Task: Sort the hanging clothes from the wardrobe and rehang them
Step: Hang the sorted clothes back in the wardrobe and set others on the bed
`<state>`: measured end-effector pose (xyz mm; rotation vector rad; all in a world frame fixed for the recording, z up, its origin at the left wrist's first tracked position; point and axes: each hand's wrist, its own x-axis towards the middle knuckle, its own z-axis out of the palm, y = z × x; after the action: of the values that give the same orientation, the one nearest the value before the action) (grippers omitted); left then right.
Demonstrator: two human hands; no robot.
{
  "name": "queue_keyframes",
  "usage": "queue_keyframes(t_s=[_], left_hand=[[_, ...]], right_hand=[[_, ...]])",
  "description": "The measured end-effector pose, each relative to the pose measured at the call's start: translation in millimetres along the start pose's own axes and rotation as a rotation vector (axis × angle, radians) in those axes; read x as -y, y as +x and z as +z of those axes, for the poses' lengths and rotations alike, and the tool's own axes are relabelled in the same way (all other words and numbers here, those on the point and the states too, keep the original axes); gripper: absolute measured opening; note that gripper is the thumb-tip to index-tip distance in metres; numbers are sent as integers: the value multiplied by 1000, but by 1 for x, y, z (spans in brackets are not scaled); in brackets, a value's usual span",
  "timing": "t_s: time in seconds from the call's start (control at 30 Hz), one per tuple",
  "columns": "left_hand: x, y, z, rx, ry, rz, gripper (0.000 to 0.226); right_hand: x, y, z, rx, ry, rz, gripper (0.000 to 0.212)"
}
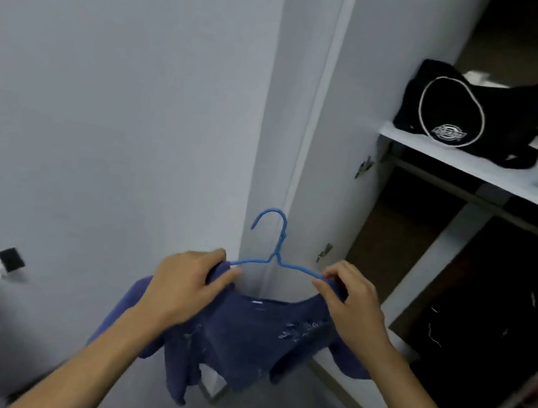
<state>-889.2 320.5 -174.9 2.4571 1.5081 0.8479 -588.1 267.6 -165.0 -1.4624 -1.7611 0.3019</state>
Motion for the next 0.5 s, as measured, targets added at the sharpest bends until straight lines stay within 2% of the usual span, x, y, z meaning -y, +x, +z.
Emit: queue_keyframes(t_s=[0.2, 0.3, 0.4, 0.5], left_hand=[[-67, 74, 81, 91, -136, 294, 58], [-99, 107, 122, 96, -214, 403, 43], [-135, 135, 156, 102, -251, 459, 53], [-180, 171, 193, 155, -304, 515, 55]], right_hand=[[-52, -36, -78, -202, -193, 147, 16], [-71, -56, -108, -290, -273, 221, 16], [-87, -72, -135, -359, -333, 293, 22], [-116, -85, -166, -412, -337, 308, 18]])
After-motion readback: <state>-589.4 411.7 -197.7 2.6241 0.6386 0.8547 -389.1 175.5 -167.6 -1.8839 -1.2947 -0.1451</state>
